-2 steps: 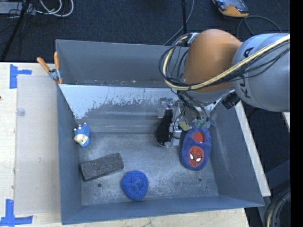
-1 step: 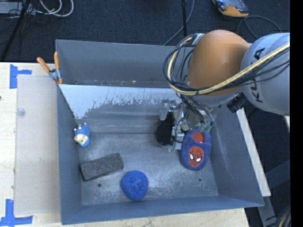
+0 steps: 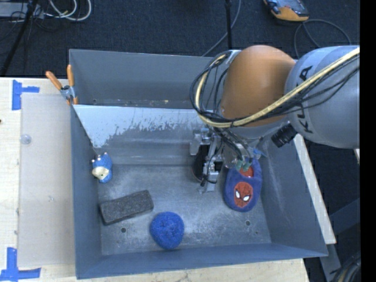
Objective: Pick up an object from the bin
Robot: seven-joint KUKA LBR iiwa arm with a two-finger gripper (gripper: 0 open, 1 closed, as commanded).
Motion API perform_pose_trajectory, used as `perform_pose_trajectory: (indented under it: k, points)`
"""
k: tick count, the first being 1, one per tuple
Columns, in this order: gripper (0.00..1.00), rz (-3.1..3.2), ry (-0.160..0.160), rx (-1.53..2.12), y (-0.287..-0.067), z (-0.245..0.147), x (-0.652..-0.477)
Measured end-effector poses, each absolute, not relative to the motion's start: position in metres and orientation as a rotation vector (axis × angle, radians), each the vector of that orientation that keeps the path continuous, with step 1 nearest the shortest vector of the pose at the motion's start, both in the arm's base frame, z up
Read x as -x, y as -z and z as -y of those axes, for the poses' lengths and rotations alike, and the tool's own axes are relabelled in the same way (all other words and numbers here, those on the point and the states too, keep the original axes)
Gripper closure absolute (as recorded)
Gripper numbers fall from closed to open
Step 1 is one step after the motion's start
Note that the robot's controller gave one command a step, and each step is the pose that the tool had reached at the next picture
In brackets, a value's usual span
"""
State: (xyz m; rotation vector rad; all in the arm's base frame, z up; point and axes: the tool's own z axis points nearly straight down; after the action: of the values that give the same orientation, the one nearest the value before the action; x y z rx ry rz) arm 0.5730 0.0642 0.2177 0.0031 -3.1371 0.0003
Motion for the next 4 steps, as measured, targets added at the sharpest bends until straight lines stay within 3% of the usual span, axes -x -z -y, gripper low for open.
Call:
perform_pose_trajectory:
  k: [1, 2, 3, 4]
  points:
    - [0.00, 3.123, 0.000, -0.045, -0.198, -0.080, -0.580]
    - [0.00, 3.139, 0.000, -0.064, -0.227, -0.094, -0.532]
    - [0.00, 3.125, 0.002, -0.144, -0.192, -0.098, -0.522]
    - [0.00, 3.120, 0.000, -0.328, -0.130, -0.115, -0.507]
